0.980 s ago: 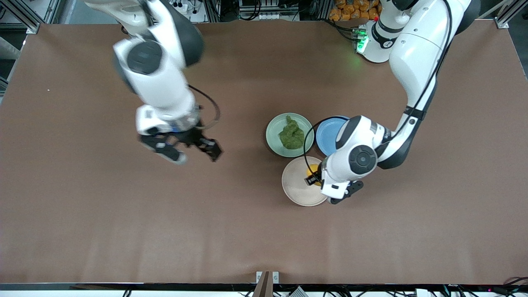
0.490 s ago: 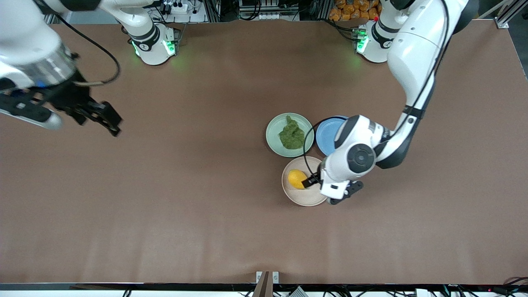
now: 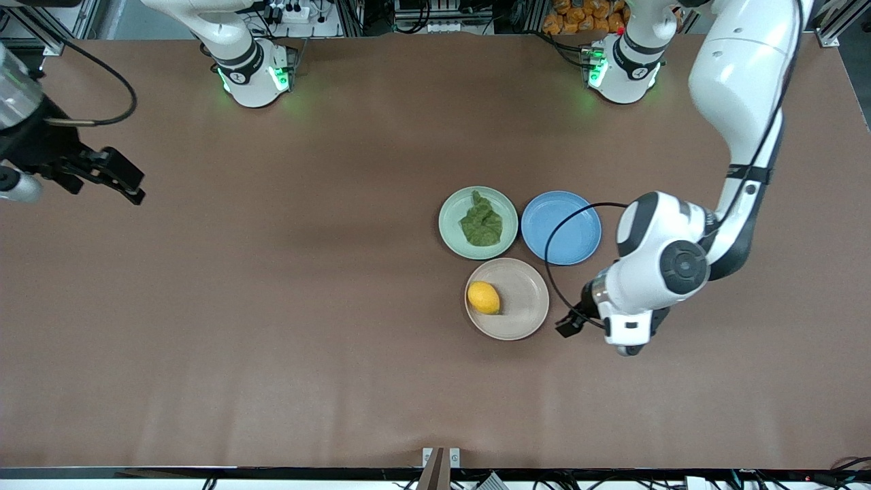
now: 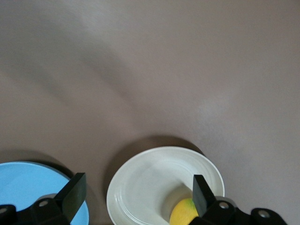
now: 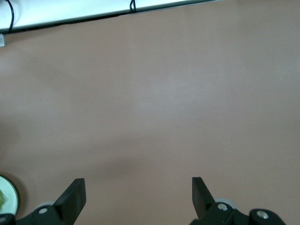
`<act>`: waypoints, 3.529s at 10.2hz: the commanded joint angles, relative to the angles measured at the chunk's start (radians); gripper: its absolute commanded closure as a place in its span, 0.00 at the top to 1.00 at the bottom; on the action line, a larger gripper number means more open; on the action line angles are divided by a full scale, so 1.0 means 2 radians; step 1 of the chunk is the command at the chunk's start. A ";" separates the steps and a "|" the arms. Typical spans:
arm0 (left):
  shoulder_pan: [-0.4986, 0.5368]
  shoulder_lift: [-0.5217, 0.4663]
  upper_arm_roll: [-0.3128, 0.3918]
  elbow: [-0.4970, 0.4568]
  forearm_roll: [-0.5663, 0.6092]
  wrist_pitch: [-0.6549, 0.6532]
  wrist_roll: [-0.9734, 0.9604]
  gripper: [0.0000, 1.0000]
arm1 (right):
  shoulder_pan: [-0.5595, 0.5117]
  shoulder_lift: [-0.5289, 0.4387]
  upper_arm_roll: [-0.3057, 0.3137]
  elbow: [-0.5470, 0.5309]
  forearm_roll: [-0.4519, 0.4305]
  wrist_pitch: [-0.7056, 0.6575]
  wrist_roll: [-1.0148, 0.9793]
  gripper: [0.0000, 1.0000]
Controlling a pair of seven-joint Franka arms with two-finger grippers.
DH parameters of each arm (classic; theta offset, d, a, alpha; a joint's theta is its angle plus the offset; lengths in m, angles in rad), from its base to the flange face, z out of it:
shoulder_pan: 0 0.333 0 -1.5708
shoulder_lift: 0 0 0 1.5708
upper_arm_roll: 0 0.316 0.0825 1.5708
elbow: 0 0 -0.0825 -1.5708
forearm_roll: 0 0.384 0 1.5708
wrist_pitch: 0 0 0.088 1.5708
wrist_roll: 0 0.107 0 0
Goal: Place lemon and lettuce in plates
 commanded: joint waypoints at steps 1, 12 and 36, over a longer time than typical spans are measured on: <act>0.016 -0.055 -0.005 -0.078 -0.025 0.023 -0.018 1.00 | 0.001 -0.022 -0.027 -0.018 0.017 -0.016 -0.064 1.00; 0.080 -0.244 0.003 -0.265 -0.021 0.037 0.159 1.00 | 0.022 -0.038 -0.038 -0.058 0.053 -0.020 -0.102 1.00; 0.011 -0.314 0.112 -0.029 -0.007 -0.297 0.536 1.00 | 0.033 -0.049 -0.081 -0.058 0.030 -0.029 -0.132 1.00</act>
